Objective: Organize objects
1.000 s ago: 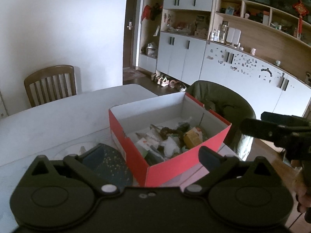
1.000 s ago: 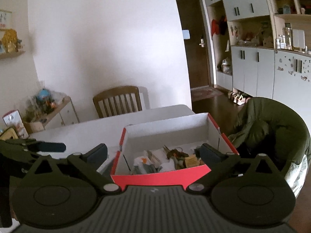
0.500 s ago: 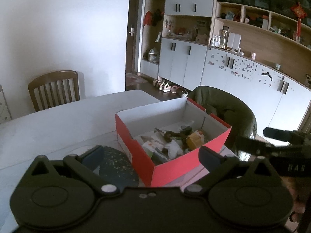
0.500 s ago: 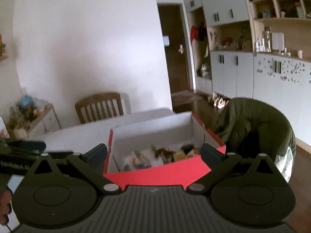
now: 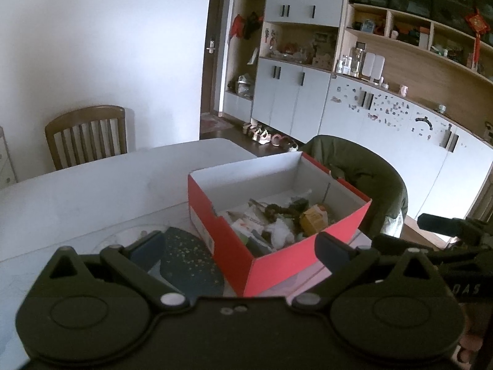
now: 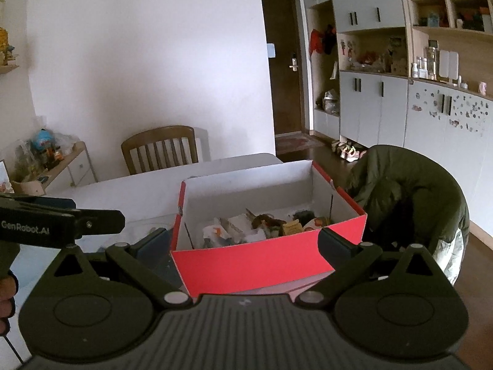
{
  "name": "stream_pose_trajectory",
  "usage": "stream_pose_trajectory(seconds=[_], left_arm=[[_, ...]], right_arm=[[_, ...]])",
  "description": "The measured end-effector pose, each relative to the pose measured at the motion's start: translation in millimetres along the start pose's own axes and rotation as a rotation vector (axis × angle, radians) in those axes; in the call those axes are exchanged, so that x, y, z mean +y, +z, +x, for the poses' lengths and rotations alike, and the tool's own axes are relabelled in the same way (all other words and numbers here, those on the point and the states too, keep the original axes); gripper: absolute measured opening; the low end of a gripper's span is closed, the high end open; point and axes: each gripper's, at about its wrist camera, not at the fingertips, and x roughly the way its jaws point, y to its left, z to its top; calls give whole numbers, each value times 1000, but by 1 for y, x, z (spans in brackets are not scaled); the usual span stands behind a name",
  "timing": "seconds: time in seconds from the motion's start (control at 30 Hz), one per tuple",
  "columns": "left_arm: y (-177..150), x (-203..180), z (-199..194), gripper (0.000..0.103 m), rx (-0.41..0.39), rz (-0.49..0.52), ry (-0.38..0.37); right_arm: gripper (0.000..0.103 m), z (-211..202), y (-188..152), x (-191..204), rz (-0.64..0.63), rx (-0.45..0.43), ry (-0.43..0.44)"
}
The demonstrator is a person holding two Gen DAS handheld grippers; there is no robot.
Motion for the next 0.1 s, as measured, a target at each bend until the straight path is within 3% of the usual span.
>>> stream_pose_trajectory(seconds=[0.1], left_arm=[[-1, 0, 0, 103, 1, 1, 3]], right_arm=[[103, 1, 1, -1, 6, 1, -12]])
